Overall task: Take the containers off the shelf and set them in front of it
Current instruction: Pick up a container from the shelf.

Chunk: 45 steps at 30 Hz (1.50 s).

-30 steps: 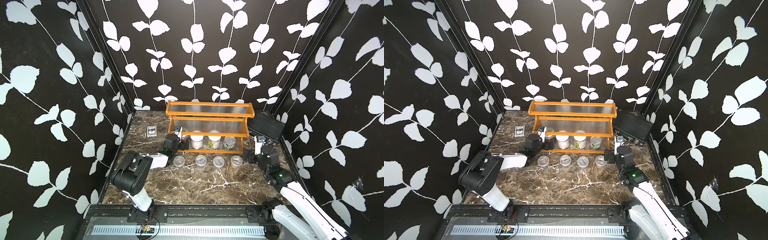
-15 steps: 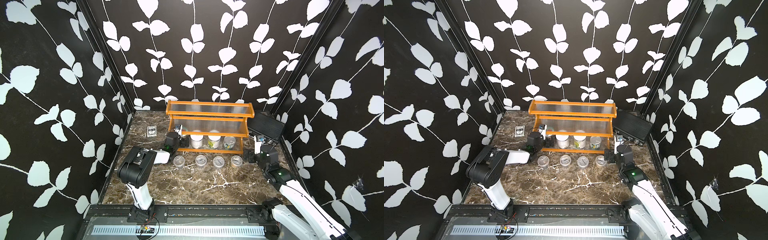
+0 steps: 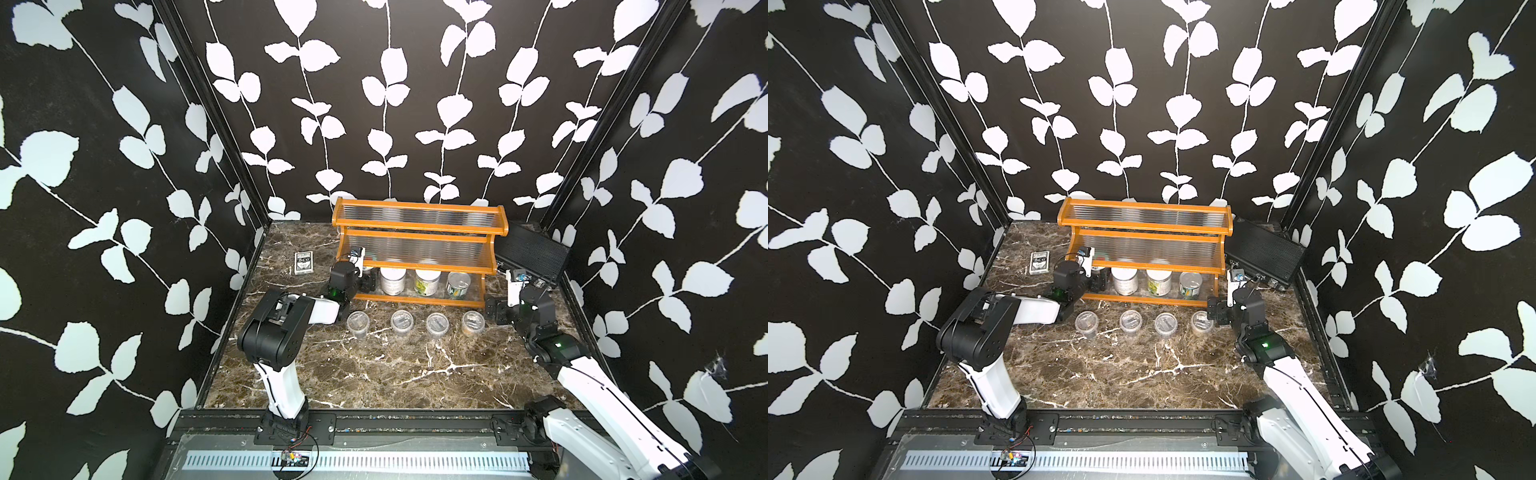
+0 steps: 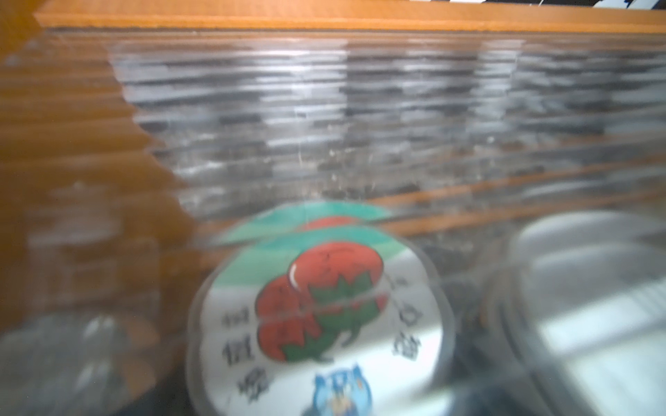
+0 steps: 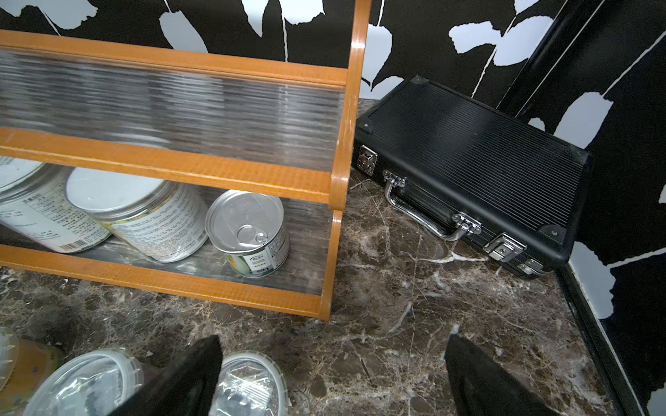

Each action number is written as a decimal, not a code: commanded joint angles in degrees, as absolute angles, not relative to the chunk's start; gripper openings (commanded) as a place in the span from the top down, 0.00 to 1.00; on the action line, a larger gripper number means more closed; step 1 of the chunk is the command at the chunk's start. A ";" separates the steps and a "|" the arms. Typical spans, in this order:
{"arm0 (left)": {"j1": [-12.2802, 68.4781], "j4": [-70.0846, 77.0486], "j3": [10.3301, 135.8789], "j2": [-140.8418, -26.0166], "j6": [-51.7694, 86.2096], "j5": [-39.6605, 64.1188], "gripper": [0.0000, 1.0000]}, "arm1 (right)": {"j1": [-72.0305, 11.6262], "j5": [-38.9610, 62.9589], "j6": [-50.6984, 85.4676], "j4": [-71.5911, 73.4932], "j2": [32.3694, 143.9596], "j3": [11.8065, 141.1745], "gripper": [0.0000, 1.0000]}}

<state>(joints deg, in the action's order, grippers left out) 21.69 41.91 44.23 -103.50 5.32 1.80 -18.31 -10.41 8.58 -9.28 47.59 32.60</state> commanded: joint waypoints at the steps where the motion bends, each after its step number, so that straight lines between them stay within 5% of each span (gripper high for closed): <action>1: 21.36 41.76 46.47 -103.31 3.32 4.25 0.22 | -17.93 -10.04 8.69 -8.35 47.72 35.27 0.00; 32: 21.35 25.26 37.07 -83.59 -1.20 8.15 0.24 | -17.75 -7.91 8.97 -5.95 50.51 35.63 0.00; 45: 21.77 9.44 33.98 -65.04 -1.94 8.04 0.24 | -17.75 -4.04 8.26 -5.64 50.67 35.40 0.00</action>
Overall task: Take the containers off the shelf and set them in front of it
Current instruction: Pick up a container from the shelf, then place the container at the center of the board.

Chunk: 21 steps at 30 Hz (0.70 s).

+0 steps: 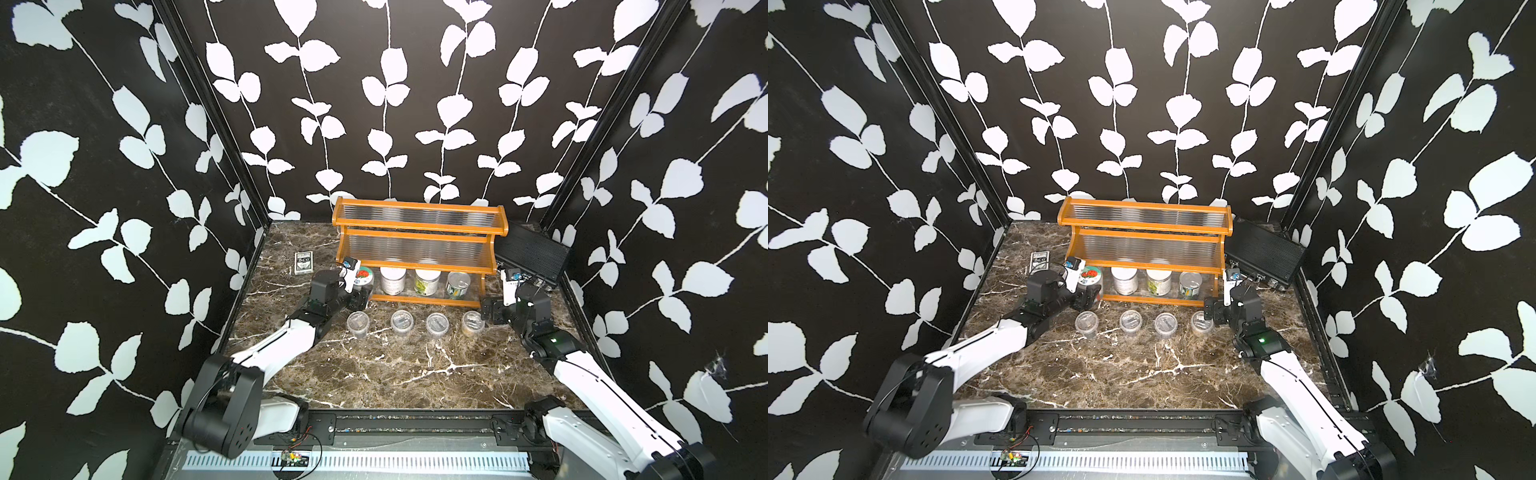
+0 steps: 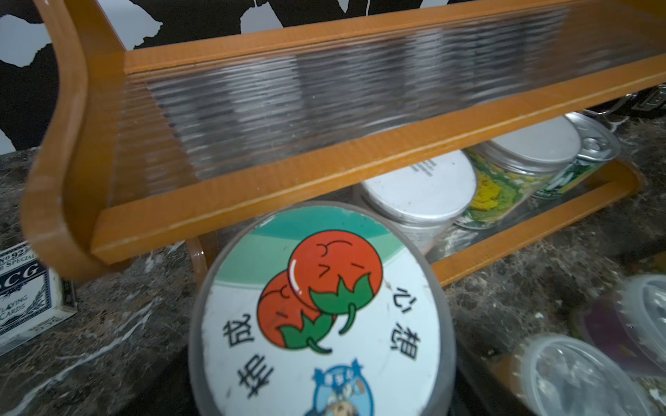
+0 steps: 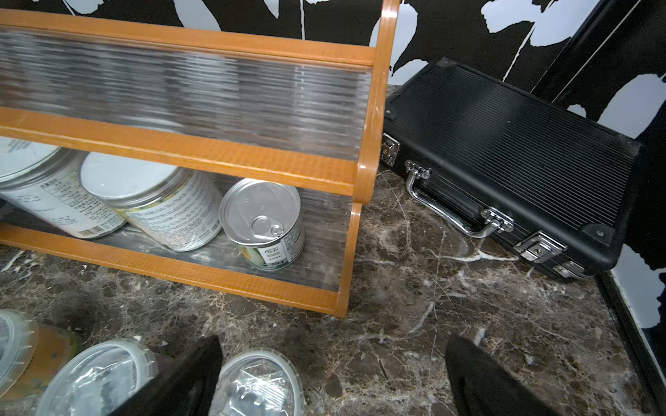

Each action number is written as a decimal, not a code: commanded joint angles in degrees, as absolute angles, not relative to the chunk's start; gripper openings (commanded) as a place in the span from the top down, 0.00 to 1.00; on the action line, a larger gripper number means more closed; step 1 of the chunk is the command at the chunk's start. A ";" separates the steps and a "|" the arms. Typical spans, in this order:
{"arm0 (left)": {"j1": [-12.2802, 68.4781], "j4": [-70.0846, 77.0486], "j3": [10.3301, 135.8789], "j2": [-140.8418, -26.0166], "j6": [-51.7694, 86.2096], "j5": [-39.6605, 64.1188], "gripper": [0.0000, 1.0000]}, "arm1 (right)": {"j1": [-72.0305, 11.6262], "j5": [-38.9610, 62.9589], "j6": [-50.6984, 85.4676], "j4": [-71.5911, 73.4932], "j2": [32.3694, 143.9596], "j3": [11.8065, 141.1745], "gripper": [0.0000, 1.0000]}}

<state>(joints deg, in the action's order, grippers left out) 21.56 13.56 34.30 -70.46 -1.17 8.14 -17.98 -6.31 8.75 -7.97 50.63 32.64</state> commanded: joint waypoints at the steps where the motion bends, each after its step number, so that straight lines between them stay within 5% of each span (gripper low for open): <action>1: 21.95 7.89 33.89 -63.21 -1.67 7.69 0.24 | -17.75 -3.12 7.97 -5.83 50.78 35.66 0.00; 21: 42.99 -29.54 35.59 -37.14 11.97 -6.94 0.27 | -17.75 25.42 6.86 -3.32 56.77 37.88 0.00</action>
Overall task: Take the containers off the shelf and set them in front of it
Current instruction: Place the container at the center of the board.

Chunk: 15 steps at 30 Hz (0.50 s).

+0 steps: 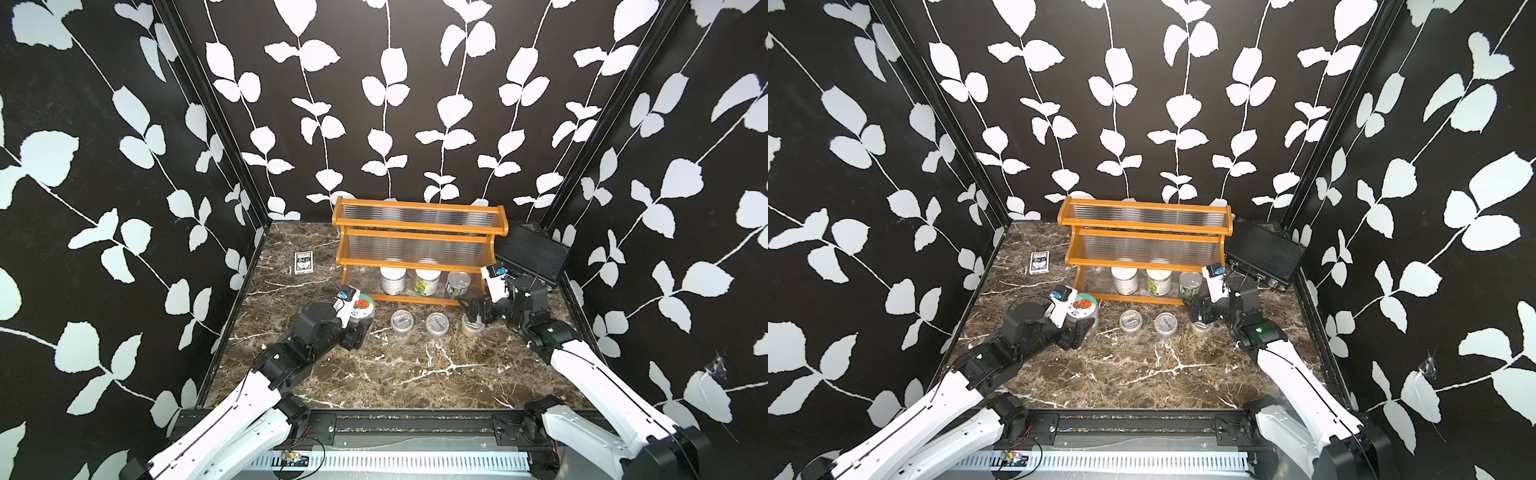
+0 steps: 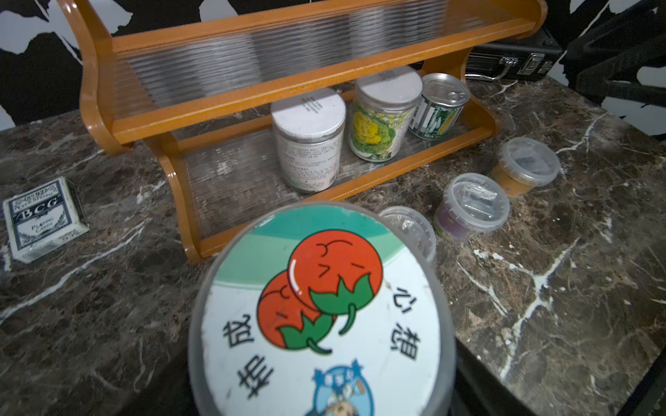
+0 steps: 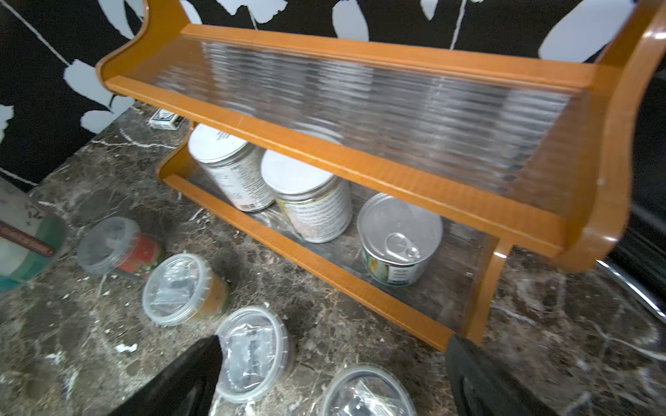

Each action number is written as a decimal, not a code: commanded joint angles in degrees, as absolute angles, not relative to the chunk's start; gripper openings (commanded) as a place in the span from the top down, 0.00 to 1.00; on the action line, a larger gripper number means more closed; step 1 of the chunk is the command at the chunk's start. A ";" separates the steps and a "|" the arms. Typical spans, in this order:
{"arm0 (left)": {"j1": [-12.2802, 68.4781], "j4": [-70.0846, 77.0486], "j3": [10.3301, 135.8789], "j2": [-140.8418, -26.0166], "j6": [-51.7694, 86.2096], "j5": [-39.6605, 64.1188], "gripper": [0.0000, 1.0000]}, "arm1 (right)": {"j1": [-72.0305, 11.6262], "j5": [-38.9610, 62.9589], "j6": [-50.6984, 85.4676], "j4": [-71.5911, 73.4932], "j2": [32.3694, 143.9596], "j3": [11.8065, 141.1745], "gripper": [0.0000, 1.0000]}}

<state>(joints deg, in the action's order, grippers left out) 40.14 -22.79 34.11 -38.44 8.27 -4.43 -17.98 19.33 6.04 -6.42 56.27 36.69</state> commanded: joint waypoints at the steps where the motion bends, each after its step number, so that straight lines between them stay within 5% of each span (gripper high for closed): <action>1: 44.48 -31.31 36.16 -37.05 12.39 -8.12 0.27 | -17.80 25.87 6.90 -3.34 57.08 37.81 0.00; 15: 53.09 -31.09 27.92 -34.65 19.73 -11.09 0.26 | -17.93 29.70 4.09 -3.98 59.23 38.82 0.00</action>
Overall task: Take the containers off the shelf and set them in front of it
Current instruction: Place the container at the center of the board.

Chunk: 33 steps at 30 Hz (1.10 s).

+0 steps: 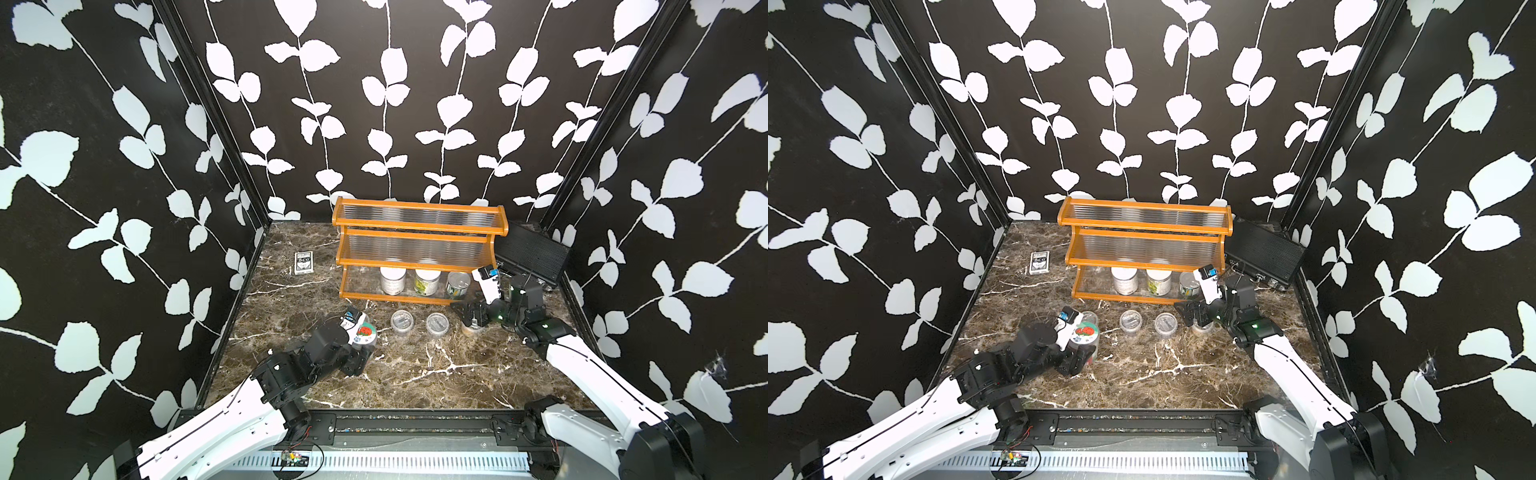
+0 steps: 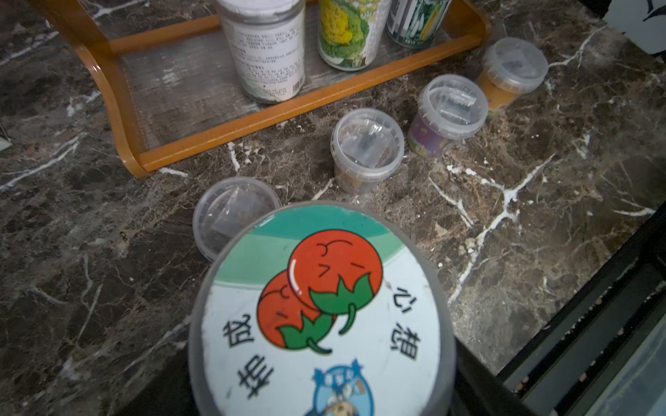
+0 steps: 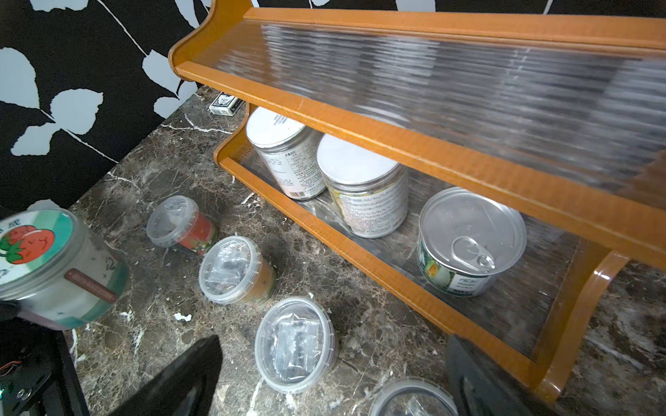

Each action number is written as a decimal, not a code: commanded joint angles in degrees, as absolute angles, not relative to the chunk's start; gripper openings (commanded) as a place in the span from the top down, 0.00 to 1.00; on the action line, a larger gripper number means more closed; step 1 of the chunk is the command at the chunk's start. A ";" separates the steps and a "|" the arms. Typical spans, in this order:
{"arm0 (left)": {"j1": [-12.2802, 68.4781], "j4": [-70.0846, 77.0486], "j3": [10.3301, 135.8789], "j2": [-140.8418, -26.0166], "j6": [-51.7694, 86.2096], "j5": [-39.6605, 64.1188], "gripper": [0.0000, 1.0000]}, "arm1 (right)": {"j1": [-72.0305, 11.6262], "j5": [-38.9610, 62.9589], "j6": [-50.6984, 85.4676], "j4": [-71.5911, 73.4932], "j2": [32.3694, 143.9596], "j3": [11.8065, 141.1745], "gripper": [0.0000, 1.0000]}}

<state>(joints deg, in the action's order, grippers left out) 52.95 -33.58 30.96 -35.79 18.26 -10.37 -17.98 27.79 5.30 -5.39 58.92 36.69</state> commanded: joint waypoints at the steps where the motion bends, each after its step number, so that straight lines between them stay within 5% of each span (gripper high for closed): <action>1: 53.09 -29.23 26.58 -34.49 19.53 -10.58 0.25 | -17.93 29.79 4.01 -4.04 59.32 38.84 0.00; 20: 53.14 -31.29 21.08 -32.20 21.22 -10.07 0.24 | -17.94 29.79 0.75 -6.68 59.50 40.70 0.00; 33: 53.09 -33.86 22.14 -33.84 23.61 -12.39 0.11 | -17.93 29.15 -1.76 -7.67 59.90 41.24 0.00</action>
